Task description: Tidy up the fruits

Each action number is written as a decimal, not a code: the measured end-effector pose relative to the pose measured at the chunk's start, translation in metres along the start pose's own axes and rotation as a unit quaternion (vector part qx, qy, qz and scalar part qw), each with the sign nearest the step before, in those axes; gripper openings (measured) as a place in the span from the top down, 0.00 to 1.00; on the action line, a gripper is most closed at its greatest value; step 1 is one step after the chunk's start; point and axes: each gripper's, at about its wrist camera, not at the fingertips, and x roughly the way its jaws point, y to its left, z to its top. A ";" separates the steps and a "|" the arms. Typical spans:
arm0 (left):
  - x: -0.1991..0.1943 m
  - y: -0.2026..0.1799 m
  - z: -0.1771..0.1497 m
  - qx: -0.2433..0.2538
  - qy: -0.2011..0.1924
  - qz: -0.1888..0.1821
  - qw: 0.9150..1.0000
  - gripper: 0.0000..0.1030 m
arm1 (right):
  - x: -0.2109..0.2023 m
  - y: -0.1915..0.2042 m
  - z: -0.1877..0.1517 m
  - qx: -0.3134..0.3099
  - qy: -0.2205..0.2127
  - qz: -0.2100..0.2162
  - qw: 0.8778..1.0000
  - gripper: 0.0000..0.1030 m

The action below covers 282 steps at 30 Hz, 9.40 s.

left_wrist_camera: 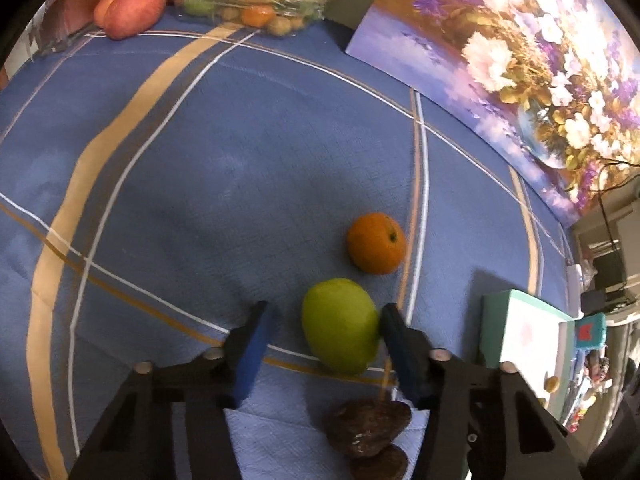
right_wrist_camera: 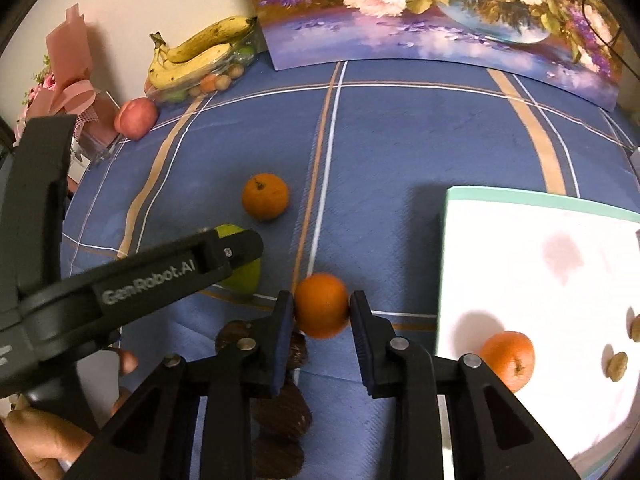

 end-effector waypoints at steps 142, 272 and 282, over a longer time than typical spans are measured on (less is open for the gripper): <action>-0.014 -0.214 -0.174 0.320 0.065 -0.026 0.945 0.44 | -0.081 -0.248 -0.083 0.256 0.042 -0.178 0.949 0.66; -0.104 0.063 -0.069 0.023 -0.071 0.162 0.984 0.00 | 0.002 0.072 -0.098 -0.182 0.108 -0.036 0.977 0.44; -0.090 0.043 -0.071 0.042 -0.058 0.103 0.992 0.01 | -0.034 0.031 -0.077 -0.103 0.060 -0.014 0.993 0.44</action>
